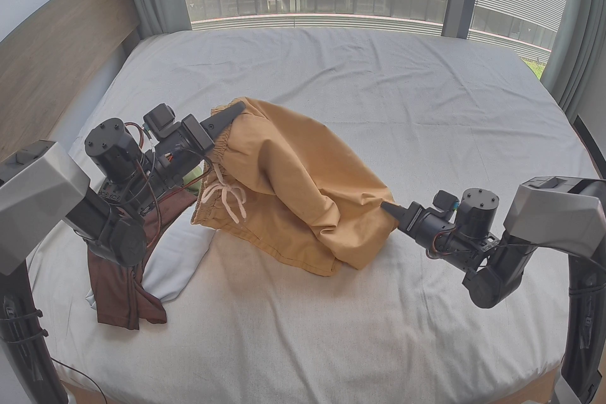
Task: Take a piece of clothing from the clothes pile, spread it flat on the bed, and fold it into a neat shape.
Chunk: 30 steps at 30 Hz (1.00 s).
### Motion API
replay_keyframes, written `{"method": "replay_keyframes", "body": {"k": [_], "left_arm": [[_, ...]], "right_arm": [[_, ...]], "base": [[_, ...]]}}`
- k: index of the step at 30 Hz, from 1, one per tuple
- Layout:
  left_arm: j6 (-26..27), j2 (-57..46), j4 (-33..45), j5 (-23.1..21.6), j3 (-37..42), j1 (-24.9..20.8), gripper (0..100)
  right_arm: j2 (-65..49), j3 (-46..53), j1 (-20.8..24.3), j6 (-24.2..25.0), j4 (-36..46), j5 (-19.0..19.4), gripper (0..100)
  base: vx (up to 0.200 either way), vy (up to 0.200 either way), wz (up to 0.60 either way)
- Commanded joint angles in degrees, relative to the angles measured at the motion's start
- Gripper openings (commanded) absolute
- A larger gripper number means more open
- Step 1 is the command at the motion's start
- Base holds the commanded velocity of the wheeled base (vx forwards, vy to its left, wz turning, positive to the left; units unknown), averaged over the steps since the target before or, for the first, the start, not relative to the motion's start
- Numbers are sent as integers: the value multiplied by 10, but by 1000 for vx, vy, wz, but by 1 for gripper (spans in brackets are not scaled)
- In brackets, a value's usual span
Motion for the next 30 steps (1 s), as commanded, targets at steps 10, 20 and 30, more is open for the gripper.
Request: {"method": "replay_keyframes", "body": {"k": [10, 20, 30], "left_arm": [[0, -55, 0, -12, 35, 14, 0], [-38, -108, 0, -13, 59, 17, 0], [-63, -143, 0, -14, 74, 25, 0]], "right_arm": [[-129, 88, -15, -49, -33, 34, 0], [-178, 84, -30, -67, -32, 41, 0], [-269, 73, -75, -58, -30, 79, 0]], "base": [[0, 0, 0], [0, 0, 0], [0, 0, 0]]}}
